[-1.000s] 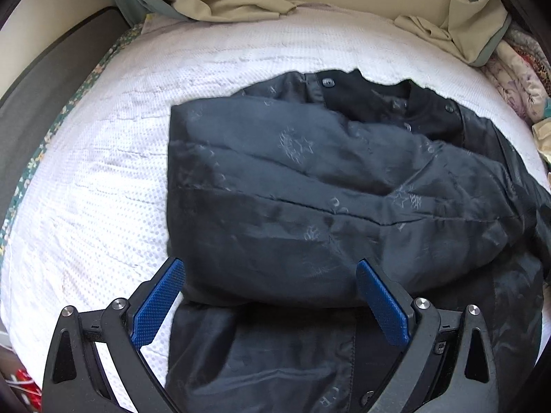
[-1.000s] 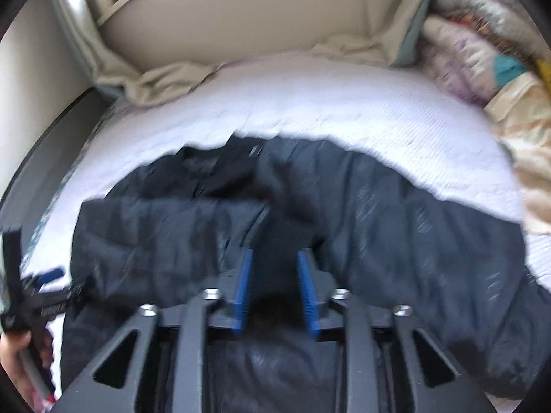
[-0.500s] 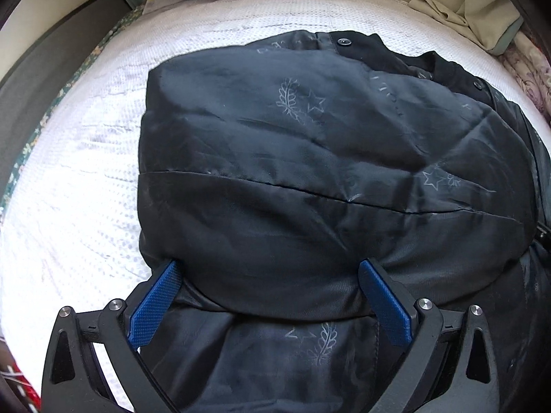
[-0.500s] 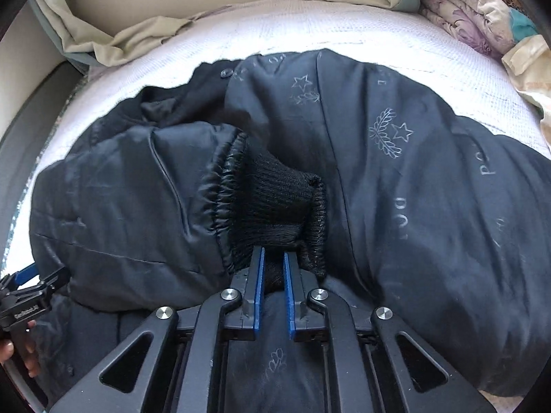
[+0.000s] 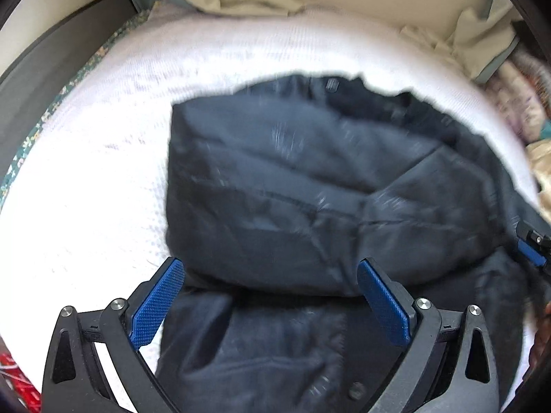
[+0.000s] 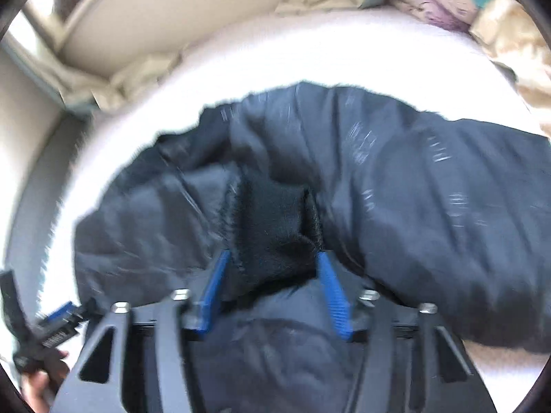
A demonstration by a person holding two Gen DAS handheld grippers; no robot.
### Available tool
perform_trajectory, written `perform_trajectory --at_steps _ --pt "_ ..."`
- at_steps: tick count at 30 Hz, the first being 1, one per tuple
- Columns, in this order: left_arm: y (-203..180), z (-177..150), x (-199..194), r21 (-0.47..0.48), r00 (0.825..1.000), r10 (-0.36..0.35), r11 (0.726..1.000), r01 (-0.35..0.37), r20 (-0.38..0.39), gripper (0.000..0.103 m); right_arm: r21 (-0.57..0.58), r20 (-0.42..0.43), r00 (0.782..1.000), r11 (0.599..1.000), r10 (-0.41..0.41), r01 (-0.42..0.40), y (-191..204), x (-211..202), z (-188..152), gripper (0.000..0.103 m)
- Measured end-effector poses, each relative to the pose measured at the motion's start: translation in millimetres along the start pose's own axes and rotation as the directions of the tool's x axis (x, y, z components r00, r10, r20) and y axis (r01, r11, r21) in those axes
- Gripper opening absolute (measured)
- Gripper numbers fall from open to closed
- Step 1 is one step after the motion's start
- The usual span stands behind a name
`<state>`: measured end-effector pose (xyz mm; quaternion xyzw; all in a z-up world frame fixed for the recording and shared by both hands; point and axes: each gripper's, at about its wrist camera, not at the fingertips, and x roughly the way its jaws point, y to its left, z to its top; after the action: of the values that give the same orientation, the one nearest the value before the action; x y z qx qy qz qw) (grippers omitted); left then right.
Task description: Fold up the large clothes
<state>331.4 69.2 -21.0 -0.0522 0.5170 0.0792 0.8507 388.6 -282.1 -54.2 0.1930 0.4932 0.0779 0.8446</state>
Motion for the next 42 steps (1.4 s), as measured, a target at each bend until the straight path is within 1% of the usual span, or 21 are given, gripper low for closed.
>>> perform_trajectory --at_steps 3,6,7,12,13,15,16,17,18,20,23,25,27,33,34,36,37,38,39,41,42 --pt "5 -1 -33 -0.009 0.996 -0.043 0.999 0.044 0.074 0.102 0.087 0.048 0.998 0.995 0.038 -0.042 -17 -40 0 0.056" --pt "12 -3 -57 -0.015 0.989 -0.069 0.997 0.071 0.133 0.102 0.159 0.093 0.995 0.986 0.025 -0.039 -33 -75 -3 0.056" --pt "12 -4 -64 -0.015 0.986 -0.076 0.997 0.079 0.147 0.102 0.184 0.115 0.993 0.982 0.013 -0.035 -42 -92 -6 0.056" --pt "10 -16 -93 0.015 0.975 -0.095 0.995 0.094 0.201 0.102 0.254 0.160 0.985 0.967 -0.069 0.026 -83 -150 -19 0.060" --pt "10 -18 -96 0.027 0.973 -0.096 0.995 0.093 0.211 0.102 0.263 0.183 0.979 0.964 -0.093 0.043 -98 -164 -23 0.061" --pt "11 -23 -104 0.047 0.969 -0.097 0.995 0.088 0.227 0.102 0.277 0.214 0.968 0.959 -0.128 0.066 -121 -181 -31 0.062" --pt "11 -24 -106 0.053 0.968 -0.096 0.995 0.086 0.232 0.102 0.302 0.231 0.961 0.950 -0.153 0.078 -143 -190 -39 0.062" --pt "11 -25 -108 0.056 0.966 -0.092 0.995 0.080 0.241 0.102 0.334 0.227 0.959 0.939 -0.170 0.087 -162 -195 -46 0.062" --pt "11 -26 -109 0.060 0.965 -0.087 0.995 0.074 0.249 0.102 0.378 0.207 0.962 0.922 -0.177 0.089 -182 -200 -51 0.062" --pt "12 -27 -110 0.069 0.962 -0.084 0.995 0.068 0.259 0.102 0.441 0.201 0.963 0.894 -0.182 0.077 -212 -209 -57 0.062" --pt "11 -26 -110 0.070 0.960 -0.091 0.995 0.075 0.265 0.102 0.529 0.217 0.939 0.841 -0.267 0.117 -260 -231 -69 0.062" --pt "8 -25 -109 0.071 0.960 -0.091 0.995 0.075 0.264 0.102 0.602 0.214 0.933 0.792 -0.288 0.106 -289 -239 -77 0.062" --pt "3 -25 -109 0.078 0.960 -0.098 0.994 0.080 0.261 0.102 0.678 0.206 0.930 0.730 -0.303 0.087 -318 -242 -88 0.062" --pt "-10 -27 -107 0.107 0.961 -0.109 0.991 0.084 0.253 0.102 0.794 0.155 0.930 0.603 -0.333 0.084 -368 -227 -111 0.062" --pt "-11 -27 -106 0.107 0.961 -0.110 0.991 0.085 0.252 0.102 0.820 0.150 0.930 0.568 -0.335 0.073 -377 -222 -117 0.062" --pt "-11 -27 -107 0.100 0.961 -0.114 0.991 0.091 0.254 0.102 0.849 0.154 0.940 0.528 -0.306 0.032 -387 -213 -124 0.062" --pt "-10 -26 -107 0.094 0.960 -0.114 0.991 0.093 0.255 0.102 0.862 0.167 0.945 0.507 -0.282 -0.001 -391 -207 -127 0.063" --pt "-9 -26 -107 0.087 0.960 -0.113 0.992 0.094 0.256 0.102 0.868 0.181 0.945 0.495 -0.274 -0.023 -392 -203 -130 0.064" --pt "-8 -26 -107 0.079 0.960 -0.113 0.992 0.096 0.257 0.102 0.868 0.194 0.942 0.496 -0.276 -0.033 -393 -200 -129 0.064" --pt "-3 -24 -107 0.064 0.960 -0.114 0.993 0.101 0.257 0.102 0.860 0.206 0.939 0.509 -0.275 -0.040 -390 -198 -127 0.063" --pt "-2 -24 -106 0.059 0.960 -0.112 0.993 0.101 0.257 0.102 0.854 0.202 0.937 0.520 -0.284 -0.026 -388 -197 -124 0.060"
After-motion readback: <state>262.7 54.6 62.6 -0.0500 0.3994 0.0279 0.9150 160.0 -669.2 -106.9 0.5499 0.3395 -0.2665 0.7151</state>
